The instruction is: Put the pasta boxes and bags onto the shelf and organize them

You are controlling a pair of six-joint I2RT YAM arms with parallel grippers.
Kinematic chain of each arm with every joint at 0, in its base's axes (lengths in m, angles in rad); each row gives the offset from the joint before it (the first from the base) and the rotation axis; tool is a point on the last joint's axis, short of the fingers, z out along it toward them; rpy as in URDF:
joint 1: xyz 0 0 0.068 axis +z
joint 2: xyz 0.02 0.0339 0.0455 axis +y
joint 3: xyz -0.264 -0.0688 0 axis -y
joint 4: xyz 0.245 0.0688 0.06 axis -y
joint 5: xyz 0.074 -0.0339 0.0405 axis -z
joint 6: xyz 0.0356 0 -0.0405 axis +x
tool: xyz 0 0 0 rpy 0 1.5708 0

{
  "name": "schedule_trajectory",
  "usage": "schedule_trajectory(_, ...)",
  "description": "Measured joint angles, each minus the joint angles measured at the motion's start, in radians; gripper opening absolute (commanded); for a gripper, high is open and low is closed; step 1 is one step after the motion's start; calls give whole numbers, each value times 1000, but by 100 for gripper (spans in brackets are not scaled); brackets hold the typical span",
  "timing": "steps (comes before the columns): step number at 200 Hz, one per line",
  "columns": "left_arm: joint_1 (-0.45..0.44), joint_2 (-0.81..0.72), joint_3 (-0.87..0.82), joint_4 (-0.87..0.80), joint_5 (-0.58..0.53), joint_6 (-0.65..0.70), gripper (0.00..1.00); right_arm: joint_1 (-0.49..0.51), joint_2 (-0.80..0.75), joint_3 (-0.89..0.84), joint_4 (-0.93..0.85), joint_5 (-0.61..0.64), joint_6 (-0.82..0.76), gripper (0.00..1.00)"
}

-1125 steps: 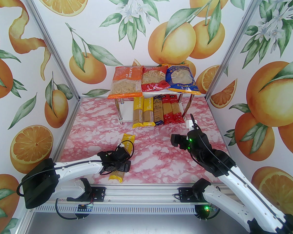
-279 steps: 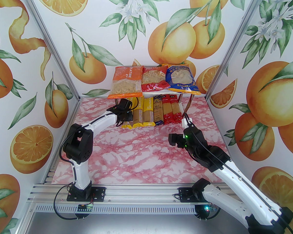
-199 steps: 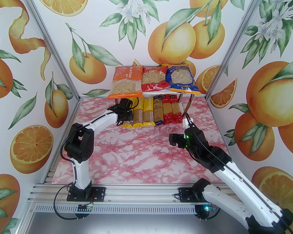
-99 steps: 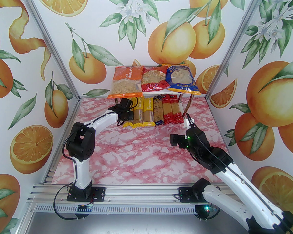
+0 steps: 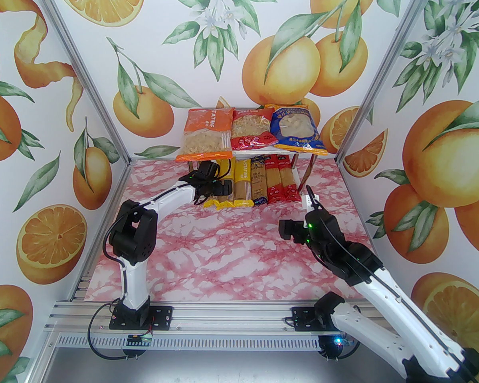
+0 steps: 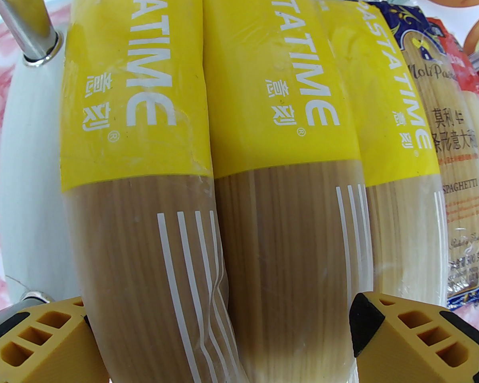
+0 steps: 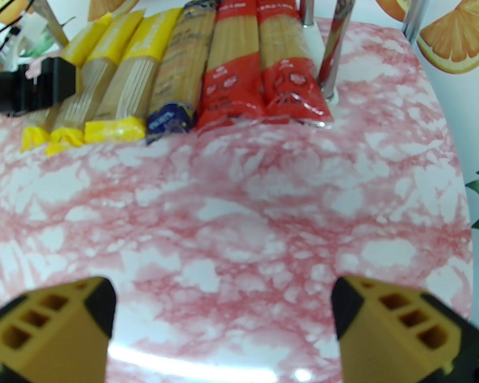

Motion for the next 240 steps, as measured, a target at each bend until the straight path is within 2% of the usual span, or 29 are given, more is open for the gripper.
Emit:
schedule_trajectory(60, -41, -94, -18, 12, -180, 95, 100, 0, 4, 0, 0, 0, 0, 94)
schedule_trajectory(107, -58, -133, -20, 1, -228, 142, 100, -3, 11, 0, 1, -1, 1, 94)
schedule_trajectory(145, -74, -136, -52, 2, -192, 155, 100, -5, 12, 0, 2, -1, 8, 92)
schedule_trajectory(177, -103, -136, -74, 15, -124, 155, 100, -5, 12, 0, 3, -10, 13, 78)
schedule_trajectory(240, -121, -136, -116, 43, -58, 136, 100, -5, 10, 0, 4, -19, 19, 78)
